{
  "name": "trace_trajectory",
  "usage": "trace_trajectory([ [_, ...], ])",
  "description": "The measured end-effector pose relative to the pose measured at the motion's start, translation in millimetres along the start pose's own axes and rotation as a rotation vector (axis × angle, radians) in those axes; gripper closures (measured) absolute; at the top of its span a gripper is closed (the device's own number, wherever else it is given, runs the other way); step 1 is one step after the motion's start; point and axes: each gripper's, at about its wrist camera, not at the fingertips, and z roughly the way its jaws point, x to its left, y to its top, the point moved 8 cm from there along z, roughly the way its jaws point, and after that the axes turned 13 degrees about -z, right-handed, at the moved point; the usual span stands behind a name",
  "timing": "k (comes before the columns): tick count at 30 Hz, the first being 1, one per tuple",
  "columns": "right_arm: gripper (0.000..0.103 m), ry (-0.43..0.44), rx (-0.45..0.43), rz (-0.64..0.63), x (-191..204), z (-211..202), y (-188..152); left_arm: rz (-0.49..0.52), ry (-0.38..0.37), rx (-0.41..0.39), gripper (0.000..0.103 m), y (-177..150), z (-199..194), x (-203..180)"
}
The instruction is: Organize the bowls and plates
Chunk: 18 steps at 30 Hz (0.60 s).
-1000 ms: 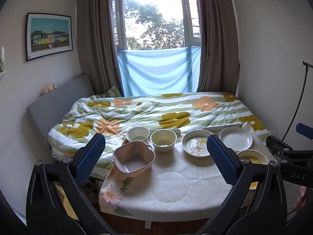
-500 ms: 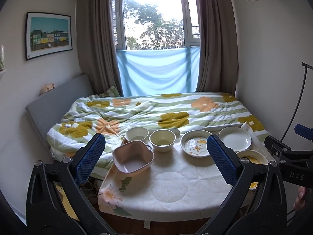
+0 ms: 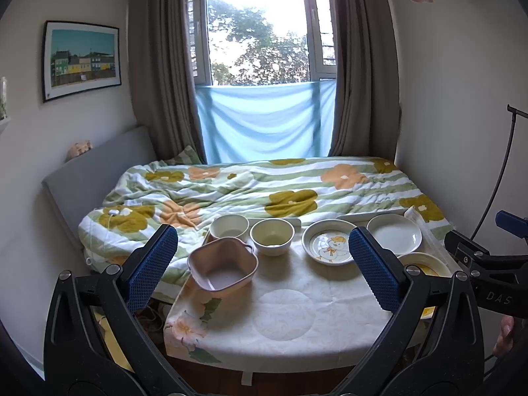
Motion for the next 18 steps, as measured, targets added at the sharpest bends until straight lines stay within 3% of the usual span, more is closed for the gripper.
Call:
trace_trajectory([
  [11,0.0,-0.008,0.017,0.025,-9,-2,-9,0.043,-0.037,0.065,0.0,-2,17,-13],
  [18,0.0,-0.022,0.145,0.082,-35,22,-49,0.075,-0.153,0.216,0.0,-37,68,-43],
])
